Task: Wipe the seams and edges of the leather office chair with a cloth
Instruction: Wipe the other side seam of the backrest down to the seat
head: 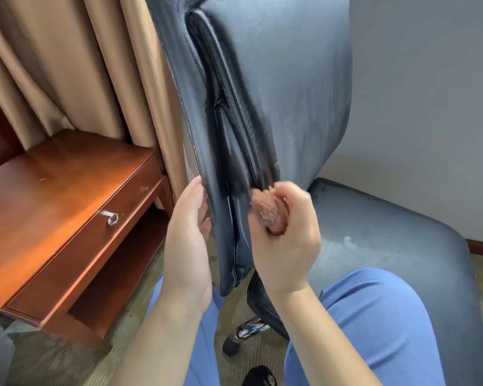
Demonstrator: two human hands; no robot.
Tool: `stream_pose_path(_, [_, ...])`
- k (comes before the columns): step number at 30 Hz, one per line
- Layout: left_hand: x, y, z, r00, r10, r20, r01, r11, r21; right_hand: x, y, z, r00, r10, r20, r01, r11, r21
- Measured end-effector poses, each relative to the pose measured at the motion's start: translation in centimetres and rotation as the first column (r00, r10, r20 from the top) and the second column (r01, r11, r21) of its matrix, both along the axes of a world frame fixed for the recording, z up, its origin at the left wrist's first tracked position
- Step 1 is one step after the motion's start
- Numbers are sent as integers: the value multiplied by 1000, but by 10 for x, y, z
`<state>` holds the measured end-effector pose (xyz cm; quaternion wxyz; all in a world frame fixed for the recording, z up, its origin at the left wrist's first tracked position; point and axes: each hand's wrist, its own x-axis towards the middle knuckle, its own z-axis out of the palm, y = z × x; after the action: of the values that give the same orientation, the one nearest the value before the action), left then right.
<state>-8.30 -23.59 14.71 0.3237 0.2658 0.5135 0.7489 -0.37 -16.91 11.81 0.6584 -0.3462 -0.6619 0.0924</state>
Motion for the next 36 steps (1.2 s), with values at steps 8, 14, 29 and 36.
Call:
stream_pose_path(8, [1, 4, -9, 999, 28, -20, -28, 999, -16, 12, -7, -32, 1000, 3, 3, -2, 999, -53])
stream_pose_path(14, [3, 7, -11, 998, 63, 2, -63, 998, -7, 7, 3, -11, 999, 40, -16, -40, 999, -12])
stream_pose_path(29, [10, 10, -15, 995, 88, 38, -88, 996, -1, 14, -3, -23, 1000, 28, -12, -29, 991, -131])
stream_pose_path(36, [11, 12, -18, 993, 116, 27, -116, 993, -15, 24, -9, -68, 997, 17, 70, -2, 978, -207])
